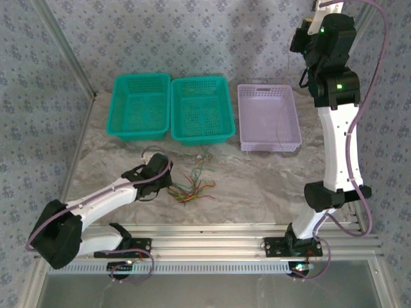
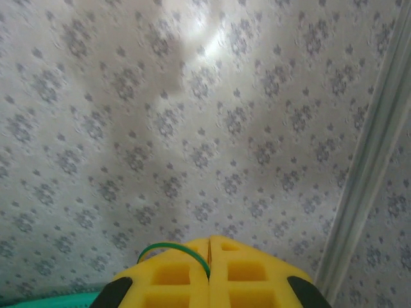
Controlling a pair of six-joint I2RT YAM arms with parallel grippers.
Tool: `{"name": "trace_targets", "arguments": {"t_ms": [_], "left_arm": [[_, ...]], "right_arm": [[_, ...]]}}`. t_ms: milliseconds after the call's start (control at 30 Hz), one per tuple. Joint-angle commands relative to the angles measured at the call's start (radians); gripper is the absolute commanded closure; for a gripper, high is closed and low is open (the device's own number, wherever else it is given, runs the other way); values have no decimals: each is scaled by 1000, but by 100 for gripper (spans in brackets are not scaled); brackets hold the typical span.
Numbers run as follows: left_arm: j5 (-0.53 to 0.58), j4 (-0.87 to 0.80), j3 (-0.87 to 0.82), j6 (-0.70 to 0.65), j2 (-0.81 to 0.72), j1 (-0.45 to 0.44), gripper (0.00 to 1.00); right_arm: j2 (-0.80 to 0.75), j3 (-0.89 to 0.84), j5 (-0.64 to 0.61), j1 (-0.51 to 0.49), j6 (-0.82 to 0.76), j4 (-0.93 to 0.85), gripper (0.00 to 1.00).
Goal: Untangle the cables
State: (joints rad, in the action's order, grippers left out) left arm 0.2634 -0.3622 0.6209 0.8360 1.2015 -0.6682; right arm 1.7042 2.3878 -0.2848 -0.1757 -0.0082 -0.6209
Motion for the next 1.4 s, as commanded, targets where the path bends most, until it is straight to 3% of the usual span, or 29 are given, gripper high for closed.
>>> {"name": "trace_targets", "arguments": {"t_ms": [0,400,767,1033,1333,1367], "left_arm": [[19,14,25,14,16,-12,100],[29,15,28,23,24,-32,100],[46,15,25,36,29,-61,100],[55,6,30,35,29,-77,100],[48,20,29,41,54,-91,100],[49,20,31,41,56,-93,100]], "right_arm": [[21,-82,21,17,16,4,100],[124,-160,82,94,87,-5,100],[246,-106,70,85,95,-91,100],[332,-239,118,91,169,-90,100],[449,-243,172,96,215,-145,100],[461,-241,175,96,215,-156,94]]}}
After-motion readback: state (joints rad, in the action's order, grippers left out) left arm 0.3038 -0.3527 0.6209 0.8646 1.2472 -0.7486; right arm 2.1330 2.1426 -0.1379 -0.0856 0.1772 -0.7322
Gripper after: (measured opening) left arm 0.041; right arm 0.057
